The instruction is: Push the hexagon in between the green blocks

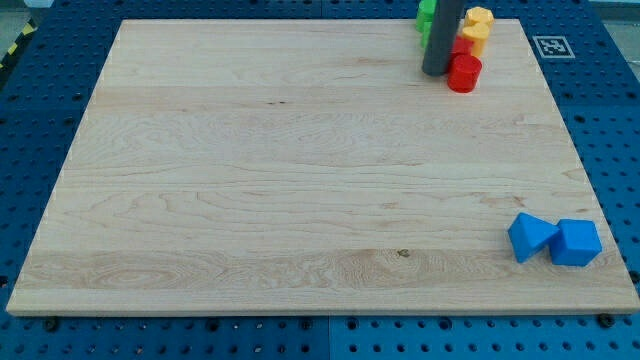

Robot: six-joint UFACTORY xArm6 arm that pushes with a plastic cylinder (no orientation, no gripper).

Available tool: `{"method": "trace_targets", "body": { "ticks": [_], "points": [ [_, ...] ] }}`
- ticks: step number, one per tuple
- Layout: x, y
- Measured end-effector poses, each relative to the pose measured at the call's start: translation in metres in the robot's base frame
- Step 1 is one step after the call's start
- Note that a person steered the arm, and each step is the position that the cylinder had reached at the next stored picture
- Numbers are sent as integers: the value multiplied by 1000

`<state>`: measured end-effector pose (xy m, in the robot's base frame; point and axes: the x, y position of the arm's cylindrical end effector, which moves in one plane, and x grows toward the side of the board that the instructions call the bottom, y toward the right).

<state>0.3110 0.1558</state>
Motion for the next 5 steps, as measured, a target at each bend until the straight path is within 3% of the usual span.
{"method": "trace_targets", "body": {
  "ticks": [3, 4, 5],
  "points": [
    [72, 86],
    [29, 129],
    [-55, 128]
  ]
}}
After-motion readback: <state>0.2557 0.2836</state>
